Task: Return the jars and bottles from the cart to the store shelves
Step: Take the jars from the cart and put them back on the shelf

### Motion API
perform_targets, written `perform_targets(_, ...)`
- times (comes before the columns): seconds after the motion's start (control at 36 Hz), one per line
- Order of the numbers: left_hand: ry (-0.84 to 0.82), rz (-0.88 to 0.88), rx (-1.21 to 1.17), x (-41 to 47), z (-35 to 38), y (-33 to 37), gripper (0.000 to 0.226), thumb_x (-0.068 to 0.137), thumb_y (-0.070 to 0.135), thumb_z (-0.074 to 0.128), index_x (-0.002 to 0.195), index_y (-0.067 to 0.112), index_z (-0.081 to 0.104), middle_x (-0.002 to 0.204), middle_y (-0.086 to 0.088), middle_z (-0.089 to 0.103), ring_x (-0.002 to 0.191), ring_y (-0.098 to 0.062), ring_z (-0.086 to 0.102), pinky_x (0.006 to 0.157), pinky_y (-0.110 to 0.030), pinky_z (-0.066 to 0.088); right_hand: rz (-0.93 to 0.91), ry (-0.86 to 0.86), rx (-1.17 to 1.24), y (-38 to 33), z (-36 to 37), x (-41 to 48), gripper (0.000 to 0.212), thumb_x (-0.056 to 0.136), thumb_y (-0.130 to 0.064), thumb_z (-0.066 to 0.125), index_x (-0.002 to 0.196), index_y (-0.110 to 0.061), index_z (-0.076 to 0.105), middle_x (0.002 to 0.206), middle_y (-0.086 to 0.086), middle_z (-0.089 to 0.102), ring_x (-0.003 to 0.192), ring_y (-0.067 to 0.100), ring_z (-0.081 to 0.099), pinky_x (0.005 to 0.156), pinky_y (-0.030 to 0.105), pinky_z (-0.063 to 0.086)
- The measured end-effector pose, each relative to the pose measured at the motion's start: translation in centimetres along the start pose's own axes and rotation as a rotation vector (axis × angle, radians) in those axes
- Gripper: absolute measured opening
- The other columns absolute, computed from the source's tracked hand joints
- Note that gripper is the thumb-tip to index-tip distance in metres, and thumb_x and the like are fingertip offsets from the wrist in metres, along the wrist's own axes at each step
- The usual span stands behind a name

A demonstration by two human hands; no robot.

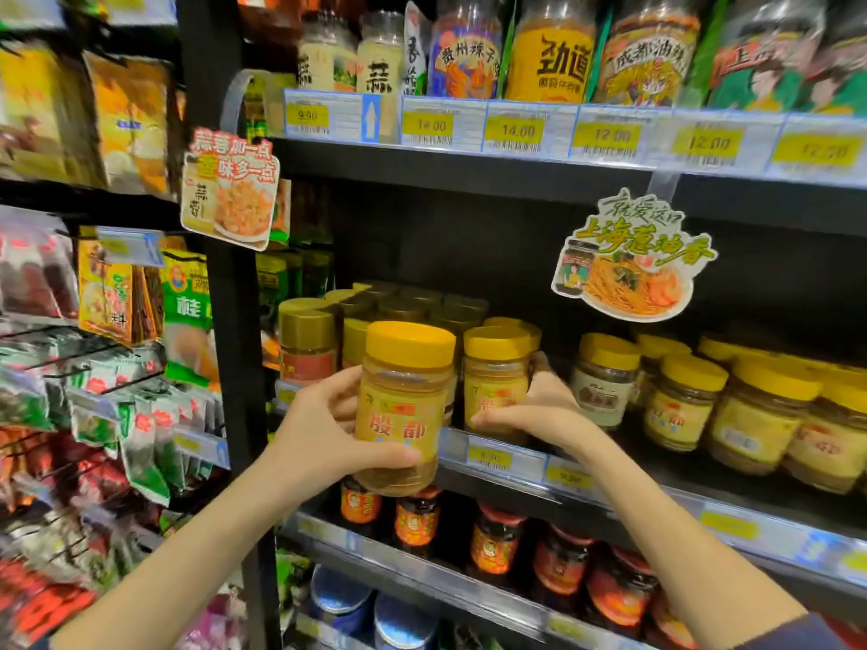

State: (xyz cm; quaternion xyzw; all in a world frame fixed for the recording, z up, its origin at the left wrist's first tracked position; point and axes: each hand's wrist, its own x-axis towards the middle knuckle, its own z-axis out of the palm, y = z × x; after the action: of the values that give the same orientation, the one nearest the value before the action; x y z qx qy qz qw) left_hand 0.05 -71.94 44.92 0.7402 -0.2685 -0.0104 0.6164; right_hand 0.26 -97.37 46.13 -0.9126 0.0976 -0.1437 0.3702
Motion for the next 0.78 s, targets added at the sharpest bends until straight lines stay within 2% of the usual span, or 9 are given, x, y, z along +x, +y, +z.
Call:
perform_targets(0.11, 0.018, -0.018, 0.005, -0.5, 0.4, 0.1, 0.08, 0.041, 0.025, 0.092, 0.114, 0.028, 0.06, 0.099, 0.008, 0.074, 0.092, -0.011, 0.07, 0.076, -0.025, 0.058, 0.005, -0.019, -0.016, 0.3, 0.0, 0.4, 0.099, 0.054, -0.037, 0.089, 0.133, -0.017, 0.032, 0.117, 0.0, 0.053, 0.116, 0.021, 0.053, 0.091, 0.031, 0.045)
perform_targets(0.22, 0.03, -0.038, -0.01, -0.8, 0.8, 0.1, 0.074, 0.044, 0.017, 0.088, 0.11, 0.031, 0.059, 0.097, 0.01, 0.074, 0.09, -0.01, 0.071, 0.07, -0.019, 0.057, 0.011, -0.021, -0.083, 0.7, -0.1, 0.8, 0.105, 0.048, -0.044, 0.09, 0.132, -0.018, 0.034, 0.127, 0.003, 0.054, 0.119, 0.024, 0.052, 0.097, 0.036, 0.047)
perform_targets(0.33, 0.033, -0.047, -0.008, -1.0, 1.4, 0.1, 0.078, 0.043, 0.021, 0.089, 0.114, 0.029, 0.058, 0.098, 0.01, 0.074, 0.091, -0.01, 0.071, 0.074, -0.022, 0.058, 0.017, -0.002, -0.112, 0.9, 0.2, 0.9, 0.112, 0.044, -0.05, 0.089, 0.135, -0.016, 0.033, 0.132, 0.006, 0.051, 0.123, 0.027, 0.049, 0.1, 0.041, 0.045)
perform_targets(0.47, 0.02, -0.064, 0.005, -0.7, 2.3, 0.0, 0.08, 0.048, 0.015, 0.089, 0.12, 0.025, 0.056, 0.097, 0.006, 0.075, 0.09, -0.011, 0.071, 0.078, -0.028, 0.058, 0.027, 0.005, -0.092, 0.6, 0.5, 0.9, 0.112, 0.046, -0.054, 0.087, 0.135, -0.016, 0.031, 0.132, 0.007, 0.051, 0.124, 0.029, 0.049, 0.101, 0.045, 0.045)
perform_targets(0.56, 0.011, -0.071, -0.001, -0.4, 3.0, -0.1, 0.082, 0.048, 0.015, 0.089, 0.122, 0.023, 0.055, 0.097, 0.004, 0.075, 0.09, -0.011, 0.071, 0.078, -0.029, 0.058, 0.045, -0.05, -0.041, 0.5, -0.9, 0.8, 0.098, 0.055, -0.054, 0.083, 0.133, -0.019, 0.035, 0.125, 0.0, 0.053, 0.119, 0.024, 0.052, 0.097, 0.043, 0.049)
perform_targets(0.61, 0.016, -0.065, -0.007, -0.2, 3.7, -0.1, 0.075, 0.051, 0.009, 0.088, 0.116, 0.028, 0.056, 0.094, 0.006, 0.075, 0.088, -0.009, 0.071, 0.072, -0.023, 0.058, 0.037, 0.019, 0.026, 0.4, -2.5, 0.2, 0.088, 0.055, -0.056, 0.082, 0.124, -0.019, 0.043, 0.117, -0.001, 0.056, 0.111, 0.021, 0.057, 0.091, 0.04, 0.052)
perform_targets(0.69, 0.016, -0.068, -0.022, 0.4, 4.9, 0.0, 0.073, 0.049, 0.012, 0.09, 0.11, 0.032, 0.056, 0.092, 0.008, 0.075, 0.087, -0.006, 0.071, 0.07, -0.021, 0.057, -0.055, 0.112, 0.311, -0.4, -5.1, -1.5, 0.075, 0.054, -0.053, 0.081, 0.113, -0.017, 0.053, 0.106, 0.004, 0.066, 0.1, 0.019, 0.064, 0.084, 0.036, 0.056)
perform_targets(0.78, -0.008, -0.057, -0.025, 1.1, 6.5, 0.6, 0.088, 0.039, 0.028, 0.093, 0.119, 0.026, 0.056, 0.101, 0.005, 0.073, 0.093, -0.008, 0.069, 0.082, -0.031, 0.057, -0.149, -0.057, 0.395, -1.5, -7.0, -3.5, 0.082, 0.051, -0.055, 0.075, 0.121, -0.02, 0.052, 0.107, 0.004, 0.067, 0.097, 0.017, 0.068, 0.078, 0.034, 0.059)
